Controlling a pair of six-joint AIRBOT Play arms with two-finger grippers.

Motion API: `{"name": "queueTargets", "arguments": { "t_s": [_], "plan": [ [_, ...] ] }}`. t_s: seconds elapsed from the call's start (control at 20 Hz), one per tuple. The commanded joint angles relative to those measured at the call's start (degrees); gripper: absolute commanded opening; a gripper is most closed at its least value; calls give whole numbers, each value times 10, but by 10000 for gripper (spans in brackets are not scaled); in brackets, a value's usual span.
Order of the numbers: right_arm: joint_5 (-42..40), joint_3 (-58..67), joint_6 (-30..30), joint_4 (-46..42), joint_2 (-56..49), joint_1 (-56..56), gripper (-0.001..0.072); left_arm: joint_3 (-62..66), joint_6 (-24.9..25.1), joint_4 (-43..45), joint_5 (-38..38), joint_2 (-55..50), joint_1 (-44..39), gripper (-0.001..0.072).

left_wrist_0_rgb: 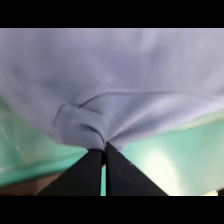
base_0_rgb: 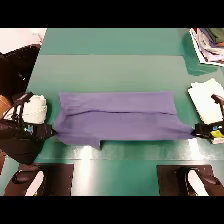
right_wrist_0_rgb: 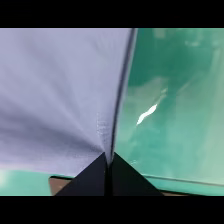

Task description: Fold the shirts.

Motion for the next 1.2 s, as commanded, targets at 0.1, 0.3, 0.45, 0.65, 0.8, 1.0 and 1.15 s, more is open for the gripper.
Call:
{"name": "queueTargets", "arguments": {
  "t_s": [0.1, 0.3, 0.45, 0.65, 0.8, 1.0, 1.15],
  "plan": [
    [-89, 97, 13, -17, -109, 74, 15, 52, 74, -15, 125, -128, 0, 26],
    [-119, 192, 20, -16, -250, 101, 15, 130, 134, -46, 211, -299, 0, 27],
    [-130, 250, 21, 9, -329, 101, 17, 210, 151, -50, 247, -407, 0, 28],
    [-144, 307, 21, 76, -412, 92, 17, 272, 165, -51, 278, -484, -1, 28],
    [-146, 338, 21, 120, -460, 92, 252, 276, 166, -63, 282, -494, -1, 243],
    [-131, 352, 4, 170, -474, 64, 348, 293, 156, -78, 240, -494, 0, 540],
    [-113, 304, -20, 179, -443, 13, 347, 300, 156, -83, 176, -492, 0, 539]
  ]
}}
